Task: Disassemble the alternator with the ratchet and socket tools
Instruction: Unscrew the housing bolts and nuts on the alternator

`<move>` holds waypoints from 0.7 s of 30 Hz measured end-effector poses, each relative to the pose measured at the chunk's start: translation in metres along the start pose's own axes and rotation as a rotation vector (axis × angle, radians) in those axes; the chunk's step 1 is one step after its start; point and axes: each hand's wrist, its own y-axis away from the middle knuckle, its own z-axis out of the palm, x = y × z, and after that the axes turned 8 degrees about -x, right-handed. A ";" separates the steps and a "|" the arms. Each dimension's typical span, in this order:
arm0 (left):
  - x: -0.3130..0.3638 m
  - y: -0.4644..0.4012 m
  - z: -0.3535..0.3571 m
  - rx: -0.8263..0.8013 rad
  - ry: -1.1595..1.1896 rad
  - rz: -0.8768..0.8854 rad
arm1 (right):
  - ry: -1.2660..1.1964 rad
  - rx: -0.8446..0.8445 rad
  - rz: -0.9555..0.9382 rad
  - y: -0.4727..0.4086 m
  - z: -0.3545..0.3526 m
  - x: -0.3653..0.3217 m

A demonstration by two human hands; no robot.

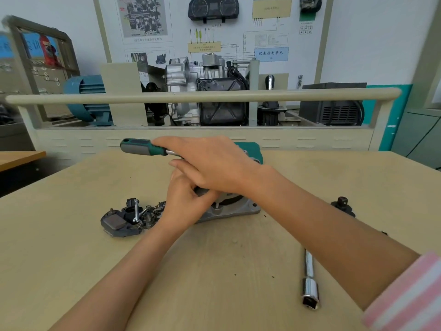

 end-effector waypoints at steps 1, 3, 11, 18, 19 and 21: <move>0.001 0.000 0.000 0.001 0.005 0.007 | 0.011 0.010 -0.009 0.001 0.000 0.000; 0.002 0.001 -0.001 0.011 0.010 0.018 | -0.007 0.024 0.005 0.001 0.000 -0.002; -0.011 0.007 0.004 0.053 0.016 -0.106 | 0.061 0.130 0.547 -0.010 0.021 -0.021; -0.007 0.005 0.007 0.079 -0.006 -0.101 | -0.196 0.098 1.062 -0.014 0.017 -0.012; -0.009 0.005 0.007 0.082 0.006 -0.118 | -0.161 0.088 1.035 -0.015 0.017 -0.014; -0.008 0.005 0.006 0.097 -0.017 -0.127 | -0.057 0.069 0.912 -0.017 0.018 -0.019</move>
